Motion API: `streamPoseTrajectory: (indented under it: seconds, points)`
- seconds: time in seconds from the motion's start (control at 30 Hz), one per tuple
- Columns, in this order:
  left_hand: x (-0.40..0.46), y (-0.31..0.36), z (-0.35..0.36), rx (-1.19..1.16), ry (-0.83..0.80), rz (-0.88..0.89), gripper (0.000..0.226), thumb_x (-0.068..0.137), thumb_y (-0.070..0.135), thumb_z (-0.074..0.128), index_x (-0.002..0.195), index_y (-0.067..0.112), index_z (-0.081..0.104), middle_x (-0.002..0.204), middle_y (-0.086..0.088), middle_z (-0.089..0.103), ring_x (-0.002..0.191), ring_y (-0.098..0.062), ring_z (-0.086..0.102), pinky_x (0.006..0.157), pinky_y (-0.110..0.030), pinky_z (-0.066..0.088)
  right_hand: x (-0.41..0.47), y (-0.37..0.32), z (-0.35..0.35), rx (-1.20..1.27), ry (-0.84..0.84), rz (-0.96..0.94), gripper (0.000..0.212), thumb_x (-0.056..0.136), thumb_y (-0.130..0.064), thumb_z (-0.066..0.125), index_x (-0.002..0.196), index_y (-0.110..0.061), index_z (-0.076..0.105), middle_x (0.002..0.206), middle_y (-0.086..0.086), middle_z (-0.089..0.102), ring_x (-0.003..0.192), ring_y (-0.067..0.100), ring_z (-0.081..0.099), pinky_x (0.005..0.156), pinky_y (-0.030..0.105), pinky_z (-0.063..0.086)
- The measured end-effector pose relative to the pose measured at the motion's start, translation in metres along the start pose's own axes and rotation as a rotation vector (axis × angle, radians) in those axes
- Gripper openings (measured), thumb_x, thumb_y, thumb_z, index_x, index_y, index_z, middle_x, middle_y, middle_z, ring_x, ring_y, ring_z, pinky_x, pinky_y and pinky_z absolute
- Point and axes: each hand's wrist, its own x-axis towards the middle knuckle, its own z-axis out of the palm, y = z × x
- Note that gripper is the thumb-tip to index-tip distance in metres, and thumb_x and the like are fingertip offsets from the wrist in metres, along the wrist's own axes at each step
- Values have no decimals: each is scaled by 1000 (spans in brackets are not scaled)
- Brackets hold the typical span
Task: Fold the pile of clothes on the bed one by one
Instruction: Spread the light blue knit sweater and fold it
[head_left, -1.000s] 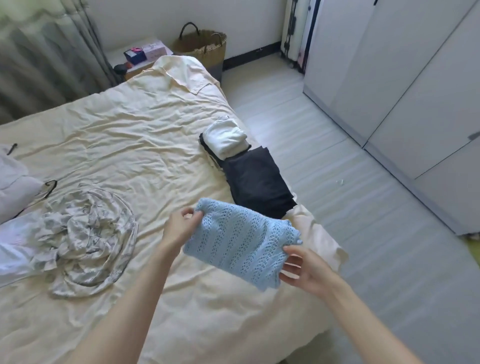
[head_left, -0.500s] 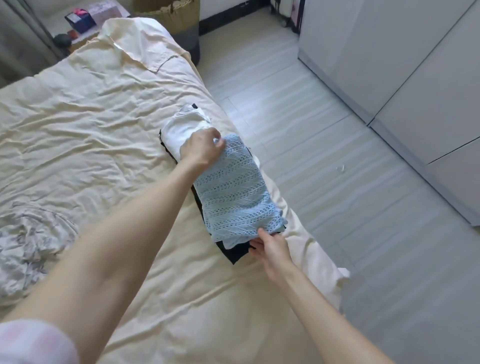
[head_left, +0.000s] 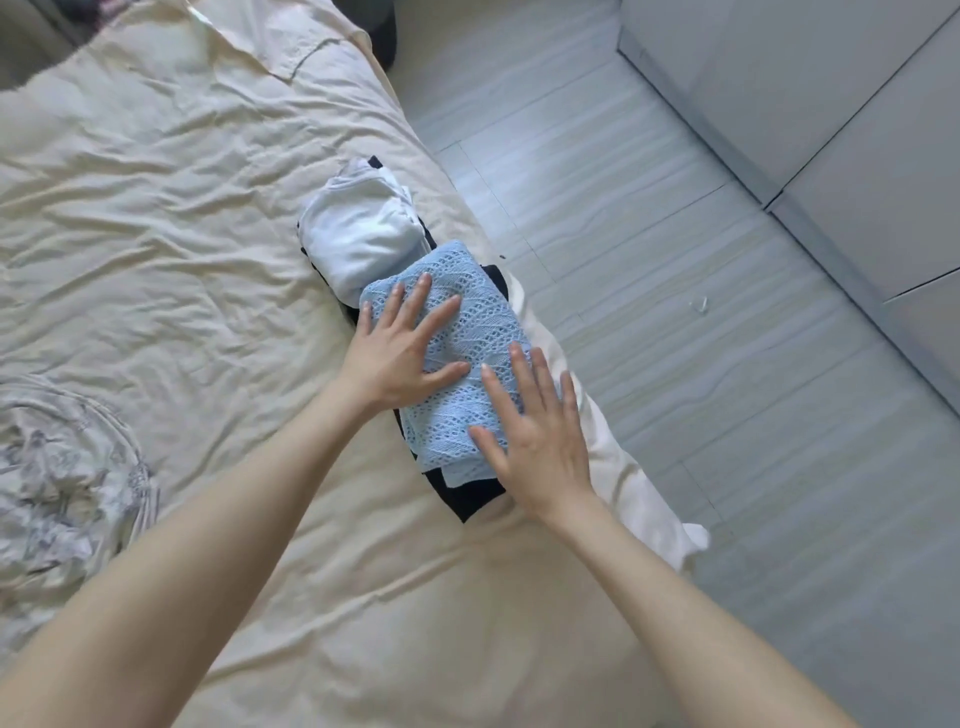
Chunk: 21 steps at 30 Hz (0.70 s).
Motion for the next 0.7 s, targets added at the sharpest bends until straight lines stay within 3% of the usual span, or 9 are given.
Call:
streamPoseTrajectory:
  seconds: [0.1, 0.17, 0.27, 0.4, 0.6, 0.7]
  points:
    - [10, -12, 7, 45, -94, -42, 84, 83, 72, 39, 148, 43, -4, 157, 1, -18, 146, -26, -9, 116, -49, -2, 19, 12, 19, -65, -300, -57, 72, 92, -53, 48, 150, -23, 19, 159, 6, 1, 147, 25, -1, 118, 45, 1]
    - [14, -18, 12, 95, -140, -49, 85, 83, 73, 38, 147, 43, -8, 157, 0, -19, 146, -27, -8, 117, -48, 0, 24, 18, 31, -114, -377, -57, 75, 92, -60, 37, 152, -27, 4, 159, 3, -12, 146, 21, -12, 116, 40, -8]
    - [21, -20, 14, 108, -161, -43, 85, 83, 74, 36, 147, 43, -10, 157, 0, -20, 146, -27, -7, 116, -47, 1, 28, 20, 37, -164, -410, -47, 76, 93, -63, 30, 151, -29, -4, 158, 2, -18, 145, 19, -17, 116, 40, -10]
    - [14, -14, 5, 55, -156, -73, 81, 85, 71, 36, 146, 44, -10, 157, 1, -21, 146, -26, -11, 117, -46, 1, 31, 20, 18, -184, -439, -77, 74, 93, -62, 28, 151, -29, -2, 158, 3, -16, 146, 19, -16, 116, 46, -9]
    - [-49, 1, -5, -120, 72, -121, 71, 91, 60, 37, 148, 41, 0, 159, -3, -8, 146, -24, -7, 118, -45, 5, 17, 7, -21, -148, -374, -161, 69, 94, -54, 39, 152, -27, 12, 160, 6, 1, 147, 22, -2, 115, 46, -7]
    - [-102, 3, -3, -172, 206, -188, 71, 91, 50, 48, 150, 35, 11, 159, -7, 5, 147, -28, 3, 115, -48, 12, -3, -12, -36, -133, -327, -230, 69, 88, -48, 58, 147, -21, 33, 155, 11, 23, 144, 30, 19, 115, 53, 8]
